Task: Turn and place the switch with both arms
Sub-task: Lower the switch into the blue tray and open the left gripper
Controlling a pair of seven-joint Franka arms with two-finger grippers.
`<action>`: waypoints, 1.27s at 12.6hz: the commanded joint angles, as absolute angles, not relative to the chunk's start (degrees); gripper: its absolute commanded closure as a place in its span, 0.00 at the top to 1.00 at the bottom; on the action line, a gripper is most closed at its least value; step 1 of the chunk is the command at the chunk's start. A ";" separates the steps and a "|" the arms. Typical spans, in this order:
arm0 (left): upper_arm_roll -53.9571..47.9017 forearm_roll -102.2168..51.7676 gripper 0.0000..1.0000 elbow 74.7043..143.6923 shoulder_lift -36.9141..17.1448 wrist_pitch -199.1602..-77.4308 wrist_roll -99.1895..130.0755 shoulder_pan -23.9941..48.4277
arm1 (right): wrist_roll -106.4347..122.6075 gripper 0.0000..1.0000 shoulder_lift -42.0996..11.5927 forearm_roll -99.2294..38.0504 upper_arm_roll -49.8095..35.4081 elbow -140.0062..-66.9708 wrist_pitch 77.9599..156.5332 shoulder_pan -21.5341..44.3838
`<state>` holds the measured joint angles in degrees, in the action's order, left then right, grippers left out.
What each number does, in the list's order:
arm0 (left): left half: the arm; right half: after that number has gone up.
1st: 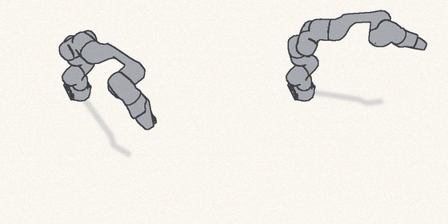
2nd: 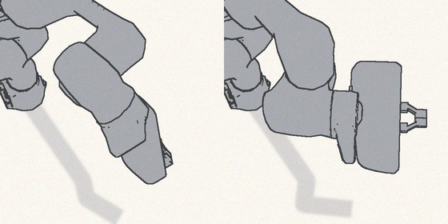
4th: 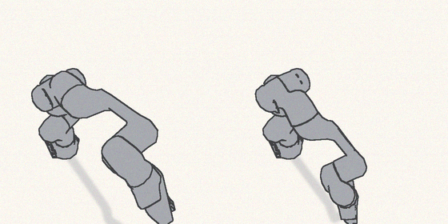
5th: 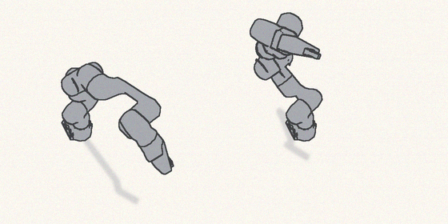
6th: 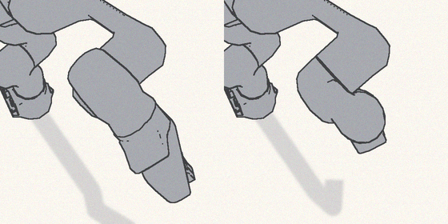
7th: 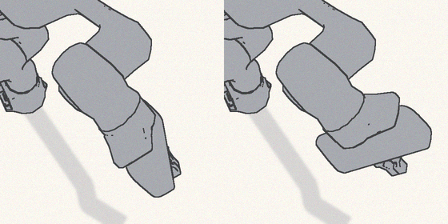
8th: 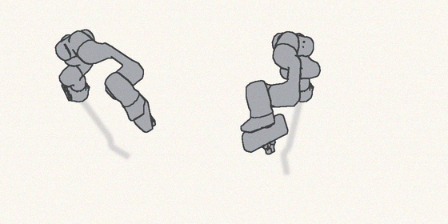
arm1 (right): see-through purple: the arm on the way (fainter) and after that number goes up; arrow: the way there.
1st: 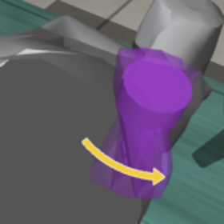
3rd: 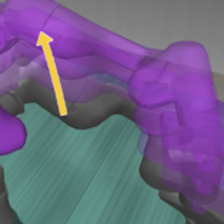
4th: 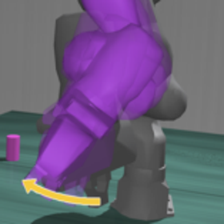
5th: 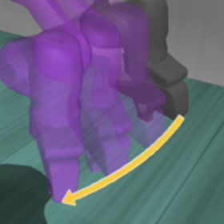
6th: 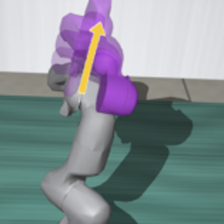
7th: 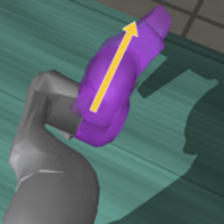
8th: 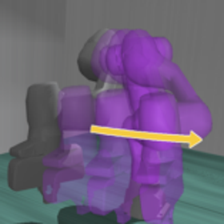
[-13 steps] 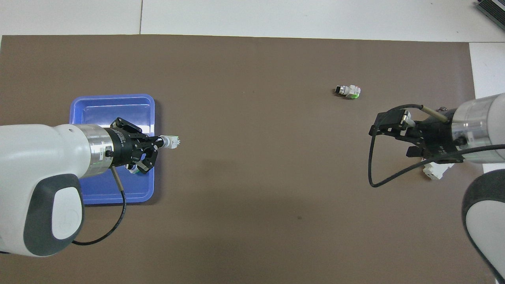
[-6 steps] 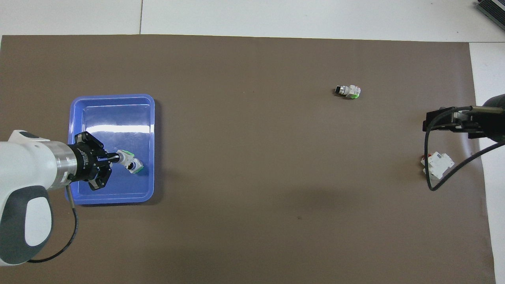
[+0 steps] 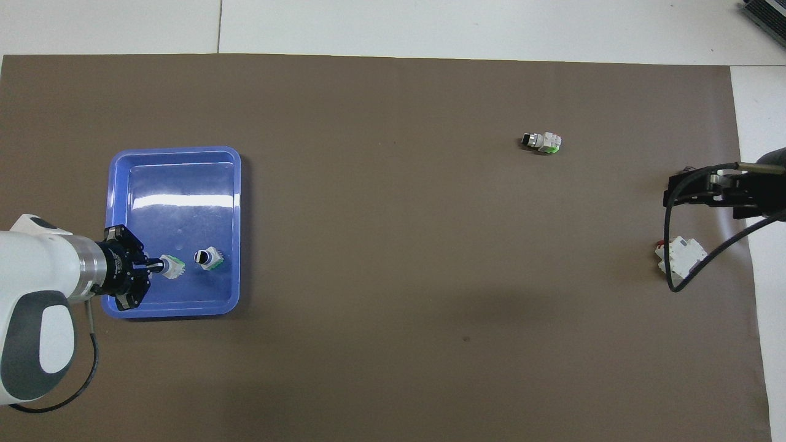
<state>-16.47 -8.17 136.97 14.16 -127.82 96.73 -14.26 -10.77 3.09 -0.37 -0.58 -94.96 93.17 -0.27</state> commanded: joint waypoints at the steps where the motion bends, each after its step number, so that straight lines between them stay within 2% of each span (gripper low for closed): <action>1: -16.61 -7.12 0.00 137.63 11.34 -131.48 96.33 -15.38 | -9.76 1.00 3.51 0.18 -1.15 -95.01 92.38 -0.80; 3: -16.61 -7.12 0.00 139.38 10.90 -133.32 96.59 -15.38 | -9.67 1.00 3.60 0.26 2.00 -95.01 92.02 2.88; 6: -16.70 -7.12 0.00 140.97 10.37 -136.32 96.77 -15.38 | -9.41 1.00 3.69 0.35 2.55 -95.01 92.11 3.69; 7: -16.61 -7.03 0.99 140.89 10.37 -136.14 97.55 -15.38 | -9.49 1.00 3.87 0.35 2.64 -95.01 91.67 4.04; 11: -16.61 -7.03 1.00 140.28 10.02 -136.14 97.12 -15.29 | -9.40 1.00 3.87 0.97 2.99 -95.01 91.93 5.10; 16: -16.52 -7.12 1.00 134.93 11.51 -129.32 88.09 -14.33 | -9.49 1.00 3.78 1.05 2.99 -94.75 91.67 5.10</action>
<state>-16.64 -8.05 137.78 10.23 -134.12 91.78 -14.69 -10.72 3.39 -0.20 2.60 -94.96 92.31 4.81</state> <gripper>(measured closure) 0.000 0.000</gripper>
